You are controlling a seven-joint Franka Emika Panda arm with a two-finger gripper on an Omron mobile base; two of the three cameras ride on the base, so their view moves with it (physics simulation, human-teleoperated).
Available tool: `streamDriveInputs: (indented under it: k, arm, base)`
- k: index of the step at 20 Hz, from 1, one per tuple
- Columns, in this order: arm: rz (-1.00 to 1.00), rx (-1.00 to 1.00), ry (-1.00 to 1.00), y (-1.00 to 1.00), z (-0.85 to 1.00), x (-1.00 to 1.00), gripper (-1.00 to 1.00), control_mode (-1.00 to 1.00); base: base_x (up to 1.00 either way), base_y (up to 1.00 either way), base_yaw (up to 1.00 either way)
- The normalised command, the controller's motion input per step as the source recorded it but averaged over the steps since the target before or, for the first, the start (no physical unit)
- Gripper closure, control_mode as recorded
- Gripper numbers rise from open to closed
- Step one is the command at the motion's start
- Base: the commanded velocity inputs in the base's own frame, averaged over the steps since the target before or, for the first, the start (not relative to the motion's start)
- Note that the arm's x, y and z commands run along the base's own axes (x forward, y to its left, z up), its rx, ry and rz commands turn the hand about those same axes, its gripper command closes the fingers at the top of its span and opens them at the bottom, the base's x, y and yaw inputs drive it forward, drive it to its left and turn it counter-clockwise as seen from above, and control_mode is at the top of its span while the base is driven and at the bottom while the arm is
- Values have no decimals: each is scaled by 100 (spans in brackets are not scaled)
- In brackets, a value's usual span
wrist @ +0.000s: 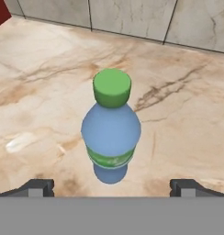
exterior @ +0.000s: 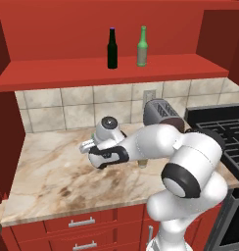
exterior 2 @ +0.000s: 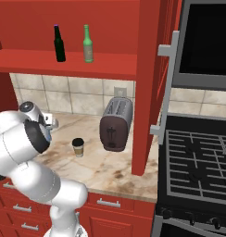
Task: Sort all alcoholic drinks to one cabinet, and non-alcoholic drinks to the other.
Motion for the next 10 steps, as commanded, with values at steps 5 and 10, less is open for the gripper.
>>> streamDriveInputs:
  k: [5,10]
  arm:
    - [0,0,0,0,0,26,-100,-100]
    - [0,0,0,1,-4,12,-100,-100]
  base:
    - [0,0,0]
    - [0,0,0]
